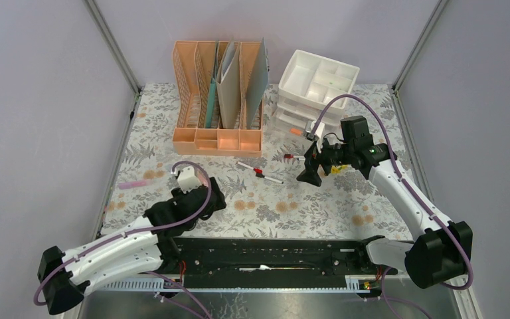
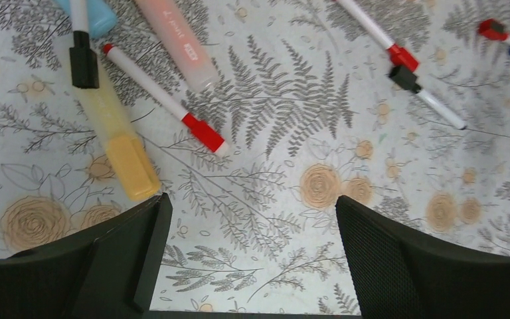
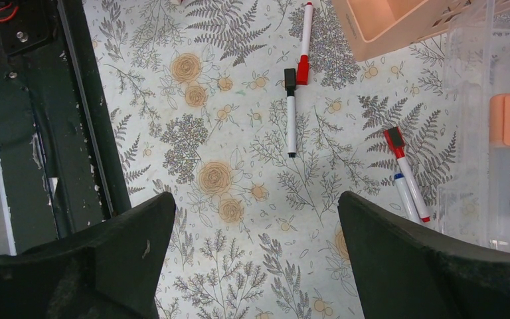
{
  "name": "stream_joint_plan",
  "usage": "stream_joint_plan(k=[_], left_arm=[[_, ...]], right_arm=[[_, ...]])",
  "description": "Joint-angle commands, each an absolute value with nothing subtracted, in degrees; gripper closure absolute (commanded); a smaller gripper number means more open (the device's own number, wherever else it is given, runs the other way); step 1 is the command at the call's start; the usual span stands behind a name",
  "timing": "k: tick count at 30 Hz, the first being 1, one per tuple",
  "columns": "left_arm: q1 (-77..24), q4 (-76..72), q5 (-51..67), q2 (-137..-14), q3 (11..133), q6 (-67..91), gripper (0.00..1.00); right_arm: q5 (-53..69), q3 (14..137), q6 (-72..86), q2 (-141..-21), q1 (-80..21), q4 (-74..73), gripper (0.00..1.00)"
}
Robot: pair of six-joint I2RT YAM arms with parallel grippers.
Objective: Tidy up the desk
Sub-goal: Pick up the stationery from the center of the board.
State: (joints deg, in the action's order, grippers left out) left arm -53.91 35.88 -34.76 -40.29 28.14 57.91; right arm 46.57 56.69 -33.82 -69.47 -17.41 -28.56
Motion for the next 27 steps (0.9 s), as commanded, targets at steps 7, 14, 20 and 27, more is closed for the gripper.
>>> stream_joint_plan(k=[7, 14, 20, 27], left_arm=[[-51.0, 42.2, -40.8, -46.8, 30.7, 66.8, 0.07], [-40.2, 36.3, -39.0, -51.2, 29.6, 61.4, 0.12], [-29.2, 30.6, -29.8, -56.9, 28.2, 56.8, 0.21], [-27.1, 33.8, -28.6, -71.0, 32.1, 59.5, 0.39]], right_arm=[[46.9, 57.2, -34.7, -68.5, -17.1, -28.7, 0.0], [46.8, 57.1, -34.8, -68.4, -17.1, -28.7, 0.0], [46.8, 57.0, -34.9, -68.4, -17.1, -28.8, 0.0], [46.5, 56.9, -35.1, -68.6, -17.1, -28.7, 0.0]])
